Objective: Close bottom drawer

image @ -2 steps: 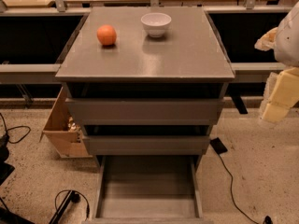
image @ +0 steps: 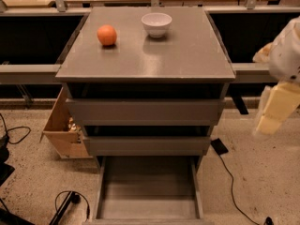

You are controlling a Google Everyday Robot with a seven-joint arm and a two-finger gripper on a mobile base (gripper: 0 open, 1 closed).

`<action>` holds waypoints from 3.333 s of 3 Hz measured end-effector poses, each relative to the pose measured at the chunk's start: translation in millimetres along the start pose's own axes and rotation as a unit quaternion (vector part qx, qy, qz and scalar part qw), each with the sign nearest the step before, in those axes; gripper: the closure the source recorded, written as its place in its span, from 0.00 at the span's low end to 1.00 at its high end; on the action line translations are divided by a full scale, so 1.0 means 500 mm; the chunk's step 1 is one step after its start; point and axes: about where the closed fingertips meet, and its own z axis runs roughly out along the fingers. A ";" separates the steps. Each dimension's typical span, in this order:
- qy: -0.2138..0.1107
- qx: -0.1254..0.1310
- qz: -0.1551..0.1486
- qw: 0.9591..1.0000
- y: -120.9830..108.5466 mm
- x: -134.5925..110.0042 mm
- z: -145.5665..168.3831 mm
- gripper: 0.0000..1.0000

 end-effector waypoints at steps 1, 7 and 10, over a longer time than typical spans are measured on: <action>-0.006 -0.005 0.029 1.000 0.049 0.044 0.107 0.00; 0.007 -0.009 0.059 0.998 0.193 0.265 0.664 0.00; -0.014 -0.039 0.068 0.997 0.300 0.357 1.007 0.68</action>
Offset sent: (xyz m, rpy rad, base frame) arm -0.0421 -0.0257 -0.2480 0.0153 -0.0616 -0.1100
